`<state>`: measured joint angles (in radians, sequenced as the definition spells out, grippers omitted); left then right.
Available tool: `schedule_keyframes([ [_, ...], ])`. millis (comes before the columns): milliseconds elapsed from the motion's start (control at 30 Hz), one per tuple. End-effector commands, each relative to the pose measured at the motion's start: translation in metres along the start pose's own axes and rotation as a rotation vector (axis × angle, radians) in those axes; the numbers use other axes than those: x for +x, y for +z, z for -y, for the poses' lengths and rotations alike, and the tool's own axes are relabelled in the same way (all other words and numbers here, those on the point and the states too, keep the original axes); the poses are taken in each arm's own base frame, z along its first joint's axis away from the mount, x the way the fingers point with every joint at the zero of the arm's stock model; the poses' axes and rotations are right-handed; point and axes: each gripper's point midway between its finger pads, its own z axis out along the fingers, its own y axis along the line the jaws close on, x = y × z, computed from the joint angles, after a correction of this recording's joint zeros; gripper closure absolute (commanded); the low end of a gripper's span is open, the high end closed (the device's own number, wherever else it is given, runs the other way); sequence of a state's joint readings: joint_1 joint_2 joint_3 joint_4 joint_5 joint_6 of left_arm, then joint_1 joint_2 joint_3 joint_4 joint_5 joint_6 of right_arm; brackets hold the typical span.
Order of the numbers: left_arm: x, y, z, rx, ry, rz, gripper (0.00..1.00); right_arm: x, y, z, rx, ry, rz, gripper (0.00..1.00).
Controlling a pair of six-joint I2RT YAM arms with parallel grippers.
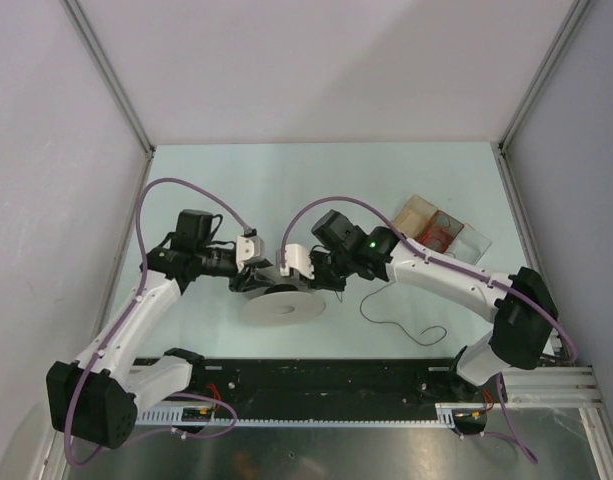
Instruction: Wrap the cables
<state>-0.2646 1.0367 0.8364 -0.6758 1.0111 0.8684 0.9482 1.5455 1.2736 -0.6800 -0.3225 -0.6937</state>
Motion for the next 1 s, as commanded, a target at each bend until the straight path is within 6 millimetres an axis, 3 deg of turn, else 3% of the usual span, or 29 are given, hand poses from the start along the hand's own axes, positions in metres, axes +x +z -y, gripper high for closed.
schedule_keyframes([
  [0, -0.012, 0.007, 0.005, 0.055, 0.089, 0.087, 0.57, -0.025, 0.007, 0.011, 0.037, 0.038, 0.085, 1.00],
  [200, -0.016, 0.010, 0.010, 0.073, 0.131, 0.130, 0.66, -0.037, 0.011, 0.021, 0.076, 0.083, 0.129, 1.00],
  [500, -0.019, 0.020, 0.012, 0.055, 0.131, 0.159, 0.56, -0.051, 0.011, 0.022, 0.088, 0.147, 0.183, 1.00],
  [967, -0.016, 0.028, 0.009, 0.014, 0.109, 0.161, 0.59, -0.066, 0.012, 0.014, 0.057, 0.125, 0.237, 1.00],
])
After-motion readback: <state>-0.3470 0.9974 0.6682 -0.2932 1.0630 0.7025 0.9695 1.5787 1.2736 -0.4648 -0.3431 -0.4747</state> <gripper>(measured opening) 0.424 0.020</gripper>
